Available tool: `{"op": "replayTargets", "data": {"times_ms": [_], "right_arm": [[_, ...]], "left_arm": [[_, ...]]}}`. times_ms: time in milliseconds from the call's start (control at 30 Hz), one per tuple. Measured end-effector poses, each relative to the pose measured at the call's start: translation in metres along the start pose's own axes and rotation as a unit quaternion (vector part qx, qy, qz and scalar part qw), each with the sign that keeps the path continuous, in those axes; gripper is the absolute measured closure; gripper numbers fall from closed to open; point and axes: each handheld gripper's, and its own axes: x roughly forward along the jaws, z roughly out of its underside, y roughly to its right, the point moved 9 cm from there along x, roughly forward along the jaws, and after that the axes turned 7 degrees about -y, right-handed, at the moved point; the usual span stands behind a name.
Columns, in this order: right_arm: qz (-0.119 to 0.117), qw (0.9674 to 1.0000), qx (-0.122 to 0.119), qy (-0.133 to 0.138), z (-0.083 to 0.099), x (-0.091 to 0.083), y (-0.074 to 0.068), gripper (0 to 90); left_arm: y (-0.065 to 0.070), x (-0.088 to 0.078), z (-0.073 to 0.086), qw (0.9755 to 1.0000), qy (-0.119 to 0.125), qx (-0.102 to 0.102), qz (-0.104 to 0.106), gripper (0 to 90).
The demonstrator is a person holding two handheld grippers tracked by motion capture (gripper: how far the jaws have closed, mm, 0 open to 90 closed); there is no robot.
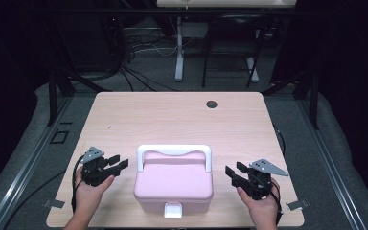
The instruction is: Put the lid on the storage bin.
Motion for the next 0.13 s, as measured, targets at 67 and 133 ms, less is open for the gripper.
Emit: {"op": "replayTargets", "data": {"times_ms": [67,133], "right_arm": [[0.002,1.0,0.0,-0.003,0.0018,0.0019,0.0016,50.1],[0.003,1.0,0.001,-0.006,0.0027,0.0025,0.0029,50.0]], "left_arm": [[-0.0004,-0.0002,-0.0003,1.0,0.005,-0.003,0.001,52.9],[-0.0011,-0.0033,-0.0018,1.0,0.006,-0.006,0.003,52.6]]}}
